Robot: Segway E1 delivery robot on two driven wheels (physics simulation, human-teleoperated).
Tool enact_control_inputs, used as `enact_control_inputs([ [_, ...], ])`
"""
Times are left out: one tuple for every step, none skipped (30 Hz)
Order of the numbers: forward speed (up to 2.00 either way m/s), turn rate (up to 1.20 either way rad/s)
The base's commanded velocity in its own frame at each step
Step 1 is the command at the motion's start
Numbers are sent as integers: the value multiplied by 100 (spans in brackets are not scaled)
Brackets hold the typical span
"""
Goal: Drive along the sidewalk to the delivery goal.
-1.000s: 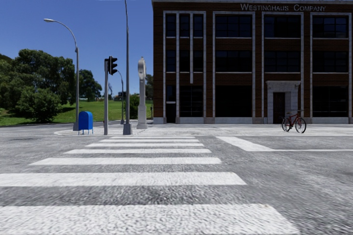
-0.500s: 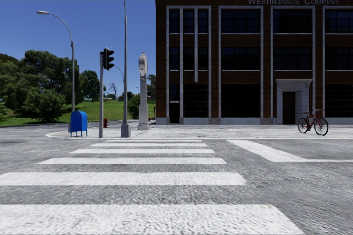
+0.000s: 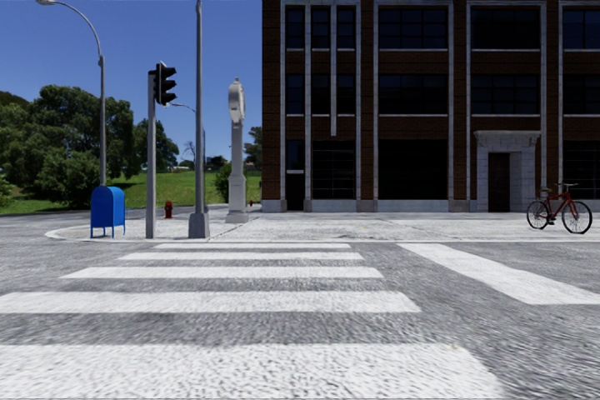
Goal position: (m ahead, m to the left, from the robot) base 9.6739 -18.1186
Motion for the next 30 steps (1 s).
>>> enact_control_inputs([
  [200, 0],
  [200, 0],
  [200, 0],
  [200, 0],
  [200, 0],
  [200, 0],
  [200, 0],
  [200, 0],
  [200, 0],
  [200, 0],
  [200, 0],
  [200, 0],
  [200, 0],
  [200, 0],
  [200, 0],
  [200, 0],
  [200, 0],
  [200, 0],
  [200, 0],
  [200, 0],
  [200, 0],
  [200, 0],
  [200, 0],
  [200, 0],
  [200, 0],
  [200, 0],
  [200, 0],
  [200, 0],
  [200, 0],
  [200, 0],
])
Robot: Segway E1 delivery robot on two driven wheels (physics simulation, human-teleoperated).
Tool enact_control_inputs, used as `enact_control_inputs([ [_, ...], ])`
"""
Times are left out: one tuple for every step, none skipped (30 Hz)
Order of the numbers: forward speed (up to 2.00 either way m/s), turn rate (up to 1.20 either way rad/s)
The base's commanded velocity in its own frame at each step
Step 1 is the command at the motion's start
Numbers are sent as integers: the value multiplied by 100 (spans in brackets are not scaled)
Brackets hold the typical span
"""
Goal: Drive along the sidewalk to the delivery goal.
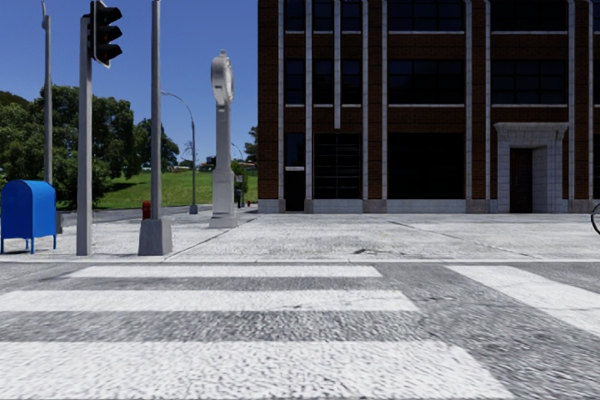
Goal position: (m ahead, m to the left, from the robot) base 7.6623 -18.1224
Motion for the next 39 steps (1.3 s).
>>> enact_control_inputs([
  [200, 0],
  [200, 0],
  [200, 0],
  [200, 0],
  [200, 0],
  [200, 0],
  [200, 0],
  [200, 0],
  [200, 0],
  [200, 0],
  [200, 0],
  [200, 0],
  [200, 0],
  [200, 0],
  [200, 0],
  [200, 0],
  [200, 0],
  [200, 0],
  [200, 0],
  [200, 0],
  [200, 0],
  [200, 0],
  [200, 0],
  [200, 0],
  [200, 0],
  [200, 0],
  [200, 0],
  [200, 0],
  [200, 0],
  [200, 0],
  [200, 0],
  [200, 0],
  [200, 0],
  [200, 0],
  [200, 0],
  [200, 0],
  [200, 0],
  [200, 0],
  [200, 0],
])
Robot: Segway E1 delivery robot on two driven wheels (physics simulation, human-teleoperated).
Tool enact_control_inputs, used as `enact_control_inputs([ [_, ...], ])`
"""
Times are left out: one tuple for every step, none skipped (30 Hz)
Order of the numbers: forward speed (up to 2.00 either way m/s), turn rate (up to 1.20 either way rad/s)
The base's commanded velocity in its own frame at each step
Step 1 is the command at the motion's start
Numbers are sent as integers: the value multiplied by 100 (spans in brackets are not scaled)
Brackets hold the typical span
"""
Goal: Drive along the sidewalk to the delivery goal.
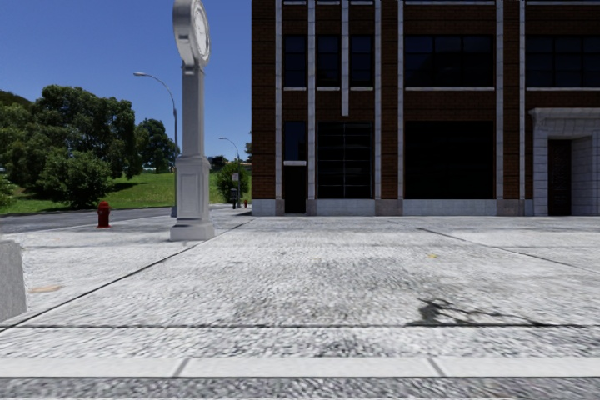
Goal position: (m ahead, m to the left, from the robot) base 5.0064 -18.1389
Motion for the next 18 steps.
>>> enact_control_inputs([
  [200, 0],
  [200, 0],
  [200, 0],
  [200, 0],
  [200, 0],
  [200, 0],
  [200, 0],
  [200, 0],
  [200, 0],
  [200, 0],
  [200, 0],
  [200, 0],
  [200, 0],
  [200, 0],
  [200, 0],
  [200, 0],
  [200, 0],
  [200, 0],
])
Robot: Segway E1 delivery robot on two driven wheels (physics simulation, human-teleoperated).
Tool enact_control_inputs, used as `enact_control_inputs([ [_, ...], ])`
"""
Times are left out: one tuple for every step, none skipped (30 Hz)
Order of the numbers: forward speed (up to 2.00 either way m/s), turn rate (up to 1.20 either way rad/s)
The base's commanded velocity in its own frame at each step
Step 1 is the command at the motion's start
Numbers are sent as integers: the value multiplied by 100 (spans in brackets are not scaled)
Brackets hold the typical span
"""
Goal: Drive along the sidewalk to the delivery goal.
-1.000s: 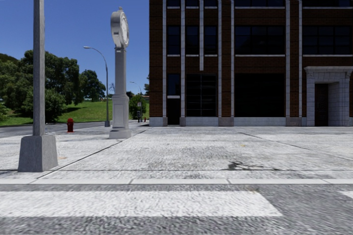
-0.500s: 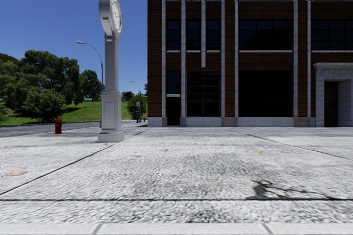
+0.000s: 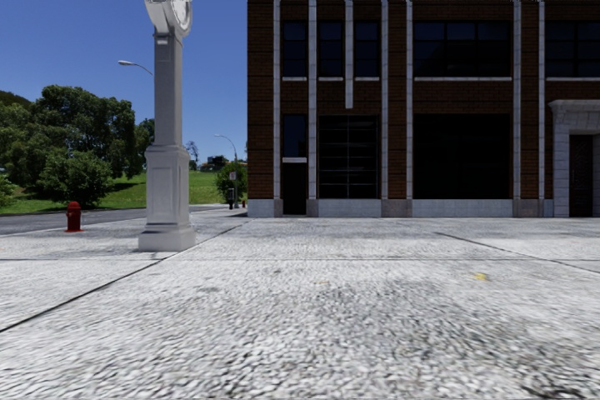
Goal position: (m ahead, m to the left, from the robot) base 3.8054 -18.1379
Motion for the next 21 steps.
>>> enact_control_inputs([
  [200, 0],
  [200, 0],
  [200, 0],
  [200, 0],
  [194, 0],
  [194, 0],
  [181, 0],
  [161, 0],
  [143, 0],
  [143, 0],
  [134, 0],
  [132, 0],
  [132, 0],
  [131, 0],
  [131, 0],
  [131, -13],
  [131, -13],
  [131, -19],
  [131, -23],
  [131, -23],
  [131, -27],
])
